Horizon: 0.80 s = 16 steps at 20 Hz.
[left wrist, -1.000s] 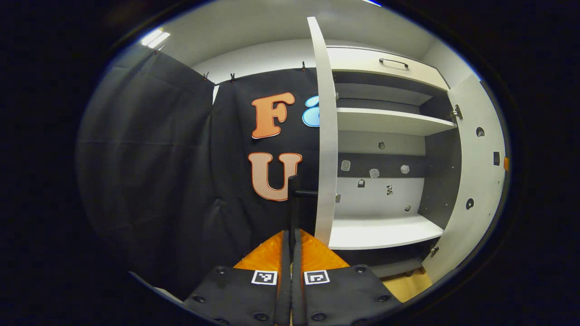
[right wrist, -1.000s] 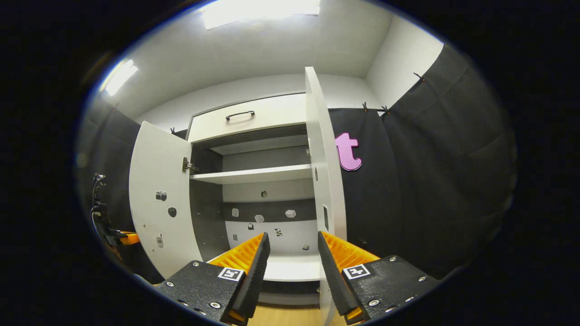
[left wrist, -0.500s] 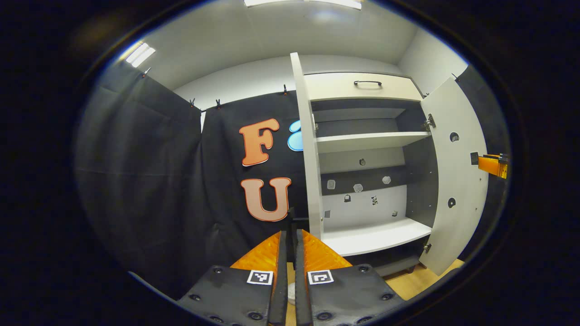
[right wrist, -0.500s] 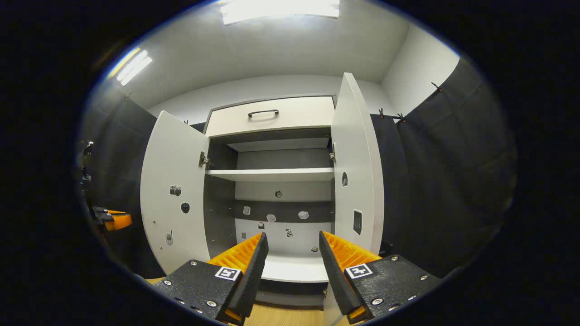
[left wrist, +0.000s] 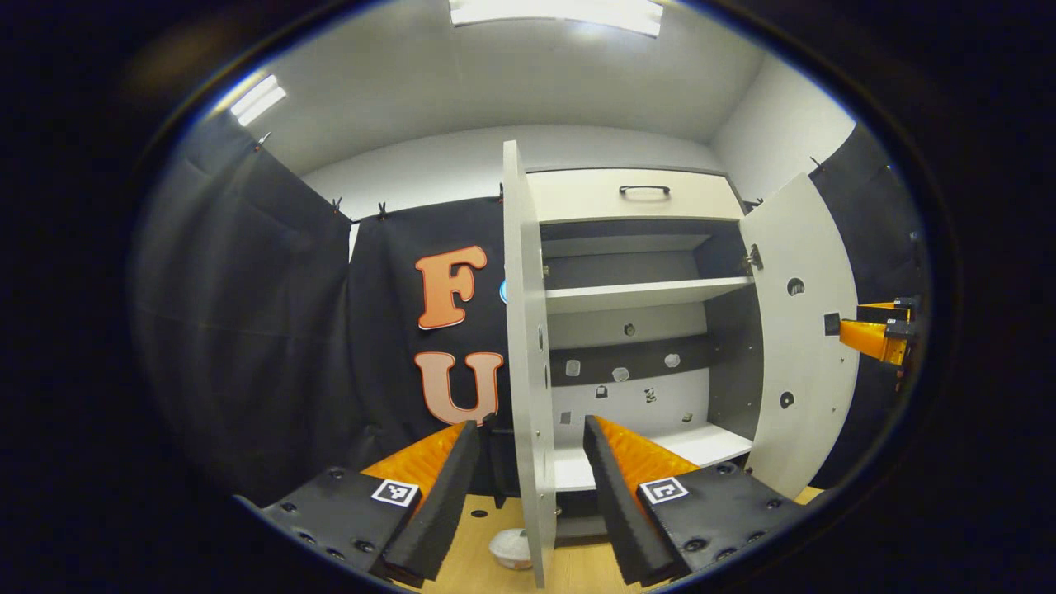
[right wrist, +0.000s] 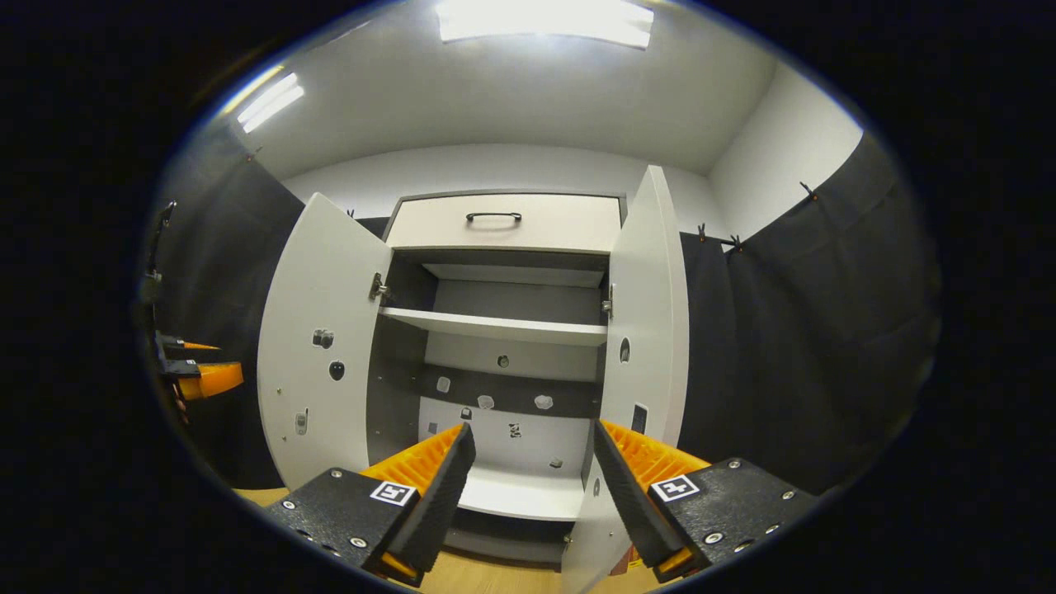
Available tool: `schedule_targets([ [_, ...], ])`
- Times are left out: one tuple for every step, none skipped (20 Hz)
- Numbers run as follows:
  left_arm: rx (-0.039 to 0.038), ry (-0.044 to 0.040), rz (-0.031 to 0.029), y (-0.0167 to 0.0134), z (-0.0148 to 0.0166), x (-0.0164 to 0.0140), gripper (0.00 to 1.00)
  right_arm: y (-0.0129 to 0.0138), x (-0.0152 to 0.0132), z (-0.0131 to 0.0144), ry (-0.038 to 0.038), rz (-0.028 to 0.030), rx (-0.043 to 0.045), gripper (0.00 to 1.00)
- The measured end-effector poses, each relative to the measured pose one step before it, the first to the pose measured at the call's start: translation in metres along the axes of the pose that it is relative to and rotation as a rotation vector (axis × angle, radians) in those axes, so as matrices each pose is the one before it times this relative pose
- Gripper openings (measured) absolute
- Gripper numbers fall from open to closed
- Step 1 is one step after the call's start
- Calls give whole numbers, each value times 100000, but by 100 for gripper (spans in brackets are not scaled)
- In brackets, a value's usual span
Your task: Open the right door of the double-door shoe cabinet with the right hand, and open the left door with the left hand.
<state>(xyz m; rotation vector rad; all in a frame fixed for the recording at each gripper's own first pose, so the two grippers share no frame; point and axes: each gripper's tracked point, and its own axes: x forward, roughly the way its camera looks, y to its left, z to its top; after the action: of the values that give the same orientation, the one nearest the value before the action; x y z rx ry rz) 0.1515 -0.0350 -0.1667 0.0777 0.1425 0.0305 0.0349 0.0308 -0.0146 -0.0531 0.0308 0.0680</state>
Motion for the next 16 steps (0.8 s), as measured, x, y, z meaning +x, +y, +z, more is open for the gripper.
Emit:
schedule_targets([
  [-631, -1268, -1557, -570, 231, 85, 90, -99, -146, 201, -640, -263, -648, 93],
  [-218, -1180, -654, -373, 247, 135, 91, -217, -3, 182, -614, -475, -720, 89],
  [-136, -738, -198, -199, 189, 78, 93, -336, -91, 73, -469, -768, -677, 89],
  [-164, -339, -13, -235, 14, 21, 92, -314, 118, 149, -536, -647, -363, 90],
  [7, 59, 634, -57, -28, 108, 96, -195, 10, 35, -277, -331, -28, 90],
  [-62, -185, 418, -165, 74, -58, 99, -148, -172, -50, 113, -46, 289, 90],
  [-265, 155, -40, -182, -29, 16, 100, -184, -113, -195, 338, 70, 353, 90],
  [-493, 122, -455, -348, -2, 22, 100, -301, 186, -100, 413, -60, 73, 90],
  [-621, -8, -229, -225, 42, 1, 100, -229, 94, -97, 251, -347, -309, 90],
  [-652, 79, -367, -264, -93, 115, 100, -223, -42, 4, -186, -420, -322, 91],
  [-214, 394, -397, -222, -134, 44, 100, -176, 77, 93, -352, -139, -112, 91],
  [-67, 582, 23, -20, -136, 41, 100, -12, 2, -3, -136, -5, 181, 92],
  [-148, 530, 169, -90, -134, -11, 100, -5, 13, -47, 70, 278, 295, 92],
  [-290, 415, 193, -7, -109, 62, 100, -198, 173, -51, 49, -165, 56, 96],
  [-376, 201, 388, -4, -87, 7, 100, -217, 16, 19, -143, -295, -292, 96],
  [-211, 168, 681, 89, -26, -3, 100, -192, 6, 1, -191, -477, -198, 92],
])
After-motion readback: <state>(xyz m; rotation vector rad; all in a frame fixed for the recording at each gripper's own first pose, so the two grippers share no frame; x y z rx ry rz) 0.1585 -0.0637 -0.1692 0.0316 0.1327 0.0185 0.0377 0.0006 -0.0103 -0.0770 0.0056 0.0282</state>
